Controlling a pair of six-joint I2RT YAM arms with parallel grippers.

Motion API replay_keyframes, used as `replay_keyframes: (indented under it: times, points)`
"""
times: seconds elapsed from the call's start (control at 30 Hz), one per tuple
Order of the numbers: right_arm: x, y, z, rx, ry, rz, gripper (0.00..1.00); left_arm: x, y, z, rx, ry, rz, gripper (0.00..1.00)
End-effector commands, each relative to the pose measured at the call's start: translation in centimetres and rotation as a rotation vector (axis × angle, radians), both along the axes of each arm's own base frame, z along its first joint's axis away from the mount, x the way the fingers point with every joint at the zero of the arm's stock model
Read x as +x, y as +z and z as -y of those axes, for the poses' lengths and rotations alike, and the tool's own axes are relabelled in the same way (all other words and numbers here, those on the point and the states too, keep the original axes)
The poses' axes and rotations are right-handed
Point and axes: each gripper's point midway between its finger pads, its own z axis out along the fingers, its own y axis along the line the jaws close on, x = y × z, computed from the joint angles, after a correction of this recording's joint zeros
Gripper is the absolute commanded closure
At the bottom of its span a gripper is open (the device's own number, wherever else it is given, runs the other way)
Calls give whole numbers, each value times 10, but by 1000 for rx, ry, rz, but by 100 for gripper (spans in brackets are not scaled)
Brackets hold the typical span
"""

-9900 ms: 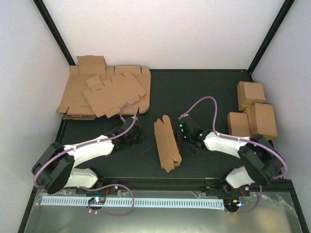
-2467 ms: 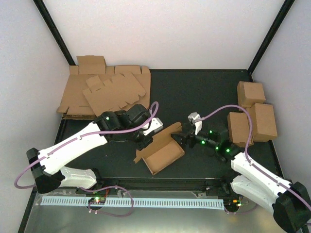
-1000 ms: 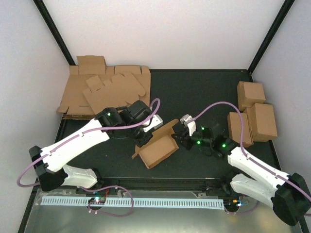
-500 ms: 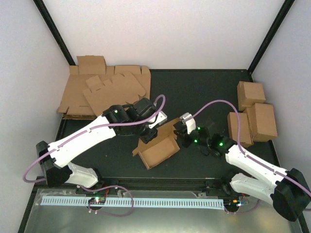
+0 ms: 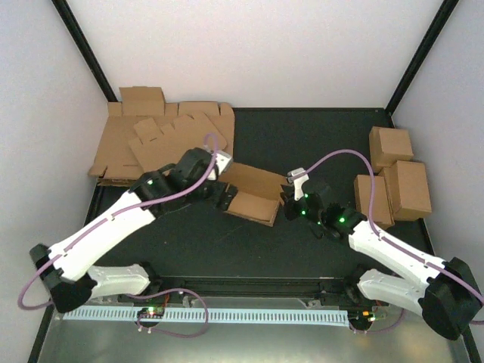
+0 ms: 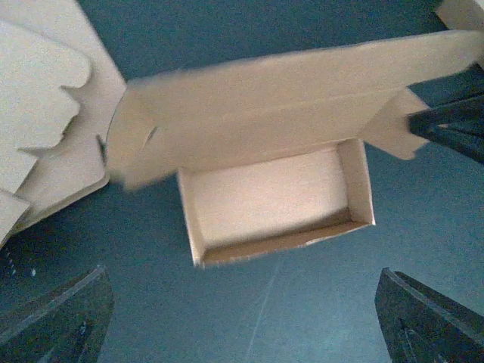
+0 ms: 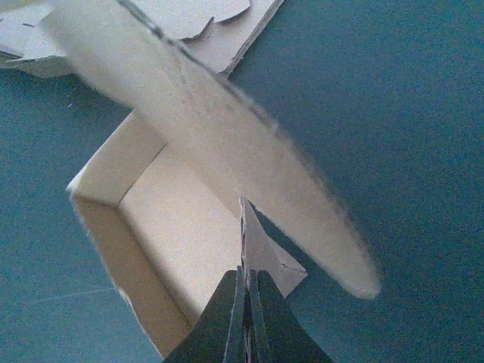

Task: Fold the paper box

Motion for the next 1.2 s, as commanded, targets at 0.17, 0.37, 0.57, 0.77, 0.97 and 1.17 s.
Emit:
replay_keyframes:
  times: [0.17,0.37,0.57,0.77,0.97,1.17]
  points:
    - [6,5,-2,-10,-15,-6,98,28,-18,-61,-207,195,59,1]
    - [-3,18,-6,10,46,16,98,41,-13,-55,-337,153,81,1]
    - [-21,38,-11,45,157,63,98,36,-2,-51,-361,65,181,5]
    - [-44,61,-18,101,272,78,98,17,14,-47,-403,-61,316,5]
    - [-59,77,-22,101,358,62,98,6,33,-59,-403,-59,421,1]
    - [-66,91,-23,104,394,76,98,-2,34,-60,-380,-94,431,2]
